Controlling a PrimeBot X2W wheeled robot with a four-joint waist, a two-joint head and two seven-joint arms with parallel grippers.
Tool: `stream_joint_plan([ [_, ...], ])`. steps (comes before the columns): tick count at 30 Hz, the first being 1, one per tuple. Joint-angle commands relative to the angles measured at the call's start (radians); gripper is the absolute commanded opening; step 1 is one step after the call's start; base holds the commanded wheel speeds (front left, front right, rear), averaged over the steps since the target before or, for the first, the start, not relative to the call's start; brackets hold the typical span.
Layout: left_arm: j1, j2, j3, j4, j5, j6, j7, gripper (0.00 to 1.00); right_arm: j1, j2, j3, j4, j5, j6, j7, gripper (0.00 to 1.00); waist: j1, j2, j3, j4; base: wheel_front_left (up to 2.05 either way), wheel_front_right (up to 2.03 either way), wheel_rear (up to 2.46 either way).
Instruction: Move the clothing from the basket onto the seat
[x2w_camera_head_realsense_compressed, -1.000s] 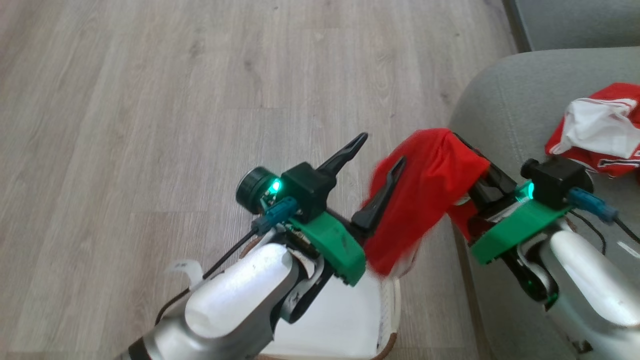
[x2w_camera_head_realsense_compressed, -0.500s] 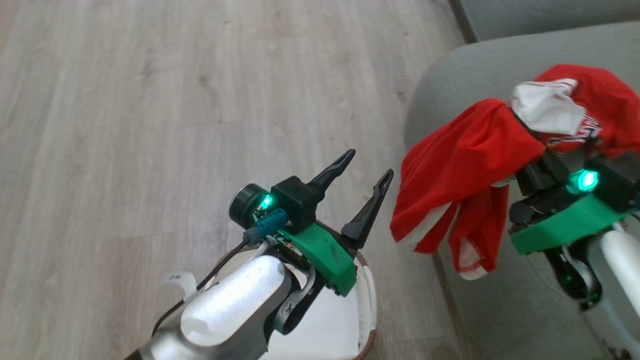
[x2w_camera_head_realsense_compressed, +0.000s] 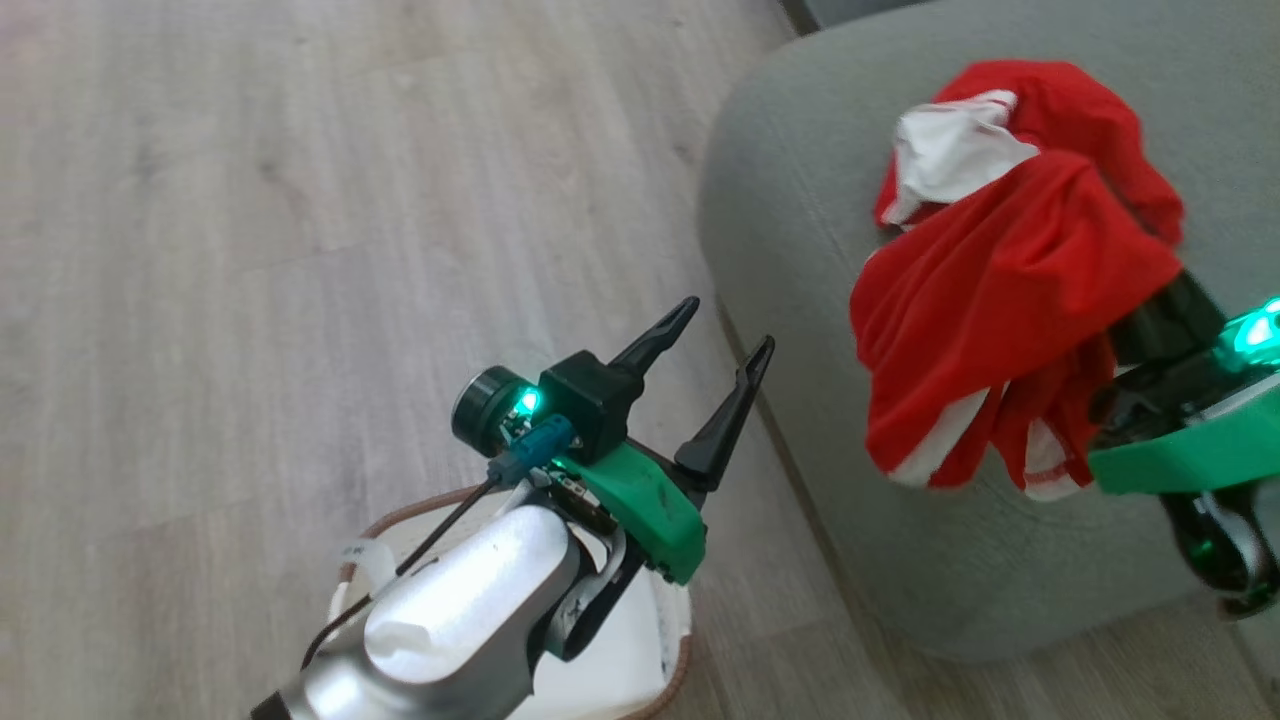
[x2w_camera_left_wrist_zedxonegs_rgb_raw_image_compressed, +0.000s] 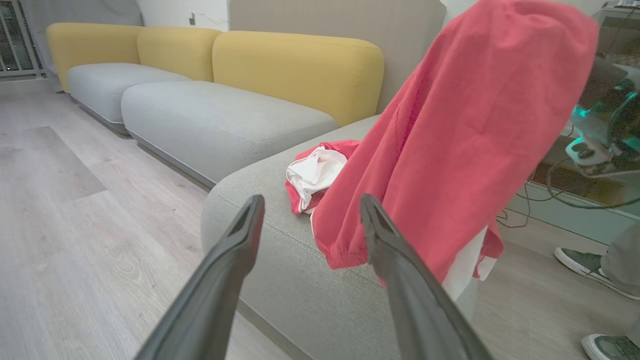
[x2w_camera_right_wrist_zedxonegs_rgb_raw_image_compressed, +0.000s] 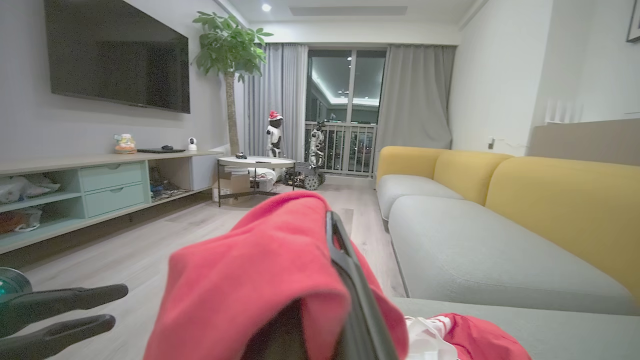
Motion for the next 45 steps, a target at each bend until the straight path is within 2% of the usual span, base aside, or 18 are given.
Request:
stream_joint_plan([
  [1, -0.067, 0.002, 0.036, -0.021, 0.01, -0.003, -0.011, 1.0, 0.001, -0.025, -0.015, -0.042, 0.01, 0.0, -0.006, 0.0, 0.0, 0.0, 0.02, -0.041, 0.0, 0.0, 0.0],
  [12, -0.085, -0.009, 0.034, 0.027, 0.013, -0.016, -0.028, 1.0, 0.029, -0.007, -0.071, -0.067, 0.018, 0.0, -0.006, 0.0, 0.0, 0.0, 0.035, -0.176, 0.0, 0.0, 0.0],
  [22, -0.081, -0.03, 0.038, 0.081, -0.001, -0.021, -0.038, 1.0, 0.03, -0.006, -0.088, -0.083, 0.019, 0.0, -0.006, 0.0, 0.0, 0.0, 0.04, -0.257, 0.0, 0.0, 0.0],
  [33, -0.098, -0.052, 0.043, 0.114, 0.003, -0.028, -0.052, 1.0, -0.016, -0.019, -0.082, -0.072, 0.049, 0.0, -0.006, 0.0, 0.0, 0.0, 0.066, -0.273, 0.0, 0.0, 0.0],
  [39, -0.109, -0.058, 0.047, 0.116, 0.024, -0.029, -0.059, 1.0, -0.151, -0.063, -0.03, 0.004, 0.102, 0.0, -0.006, 0.0, 0.0, 0.0, 0.099, -0.264, 0.0, 0.0, 0.0],
  [45, -0.142, -0.066, 0.032, 0.136, 0.041, -0.024, -0.045, 1.0, -0.361, -0.128, -0.007, 0.123, 0.171, 0.0, -0.006, 0.0, 0.0, 0.0, 0.169, -0.234, 0.0, 0.0, 0.0],
])
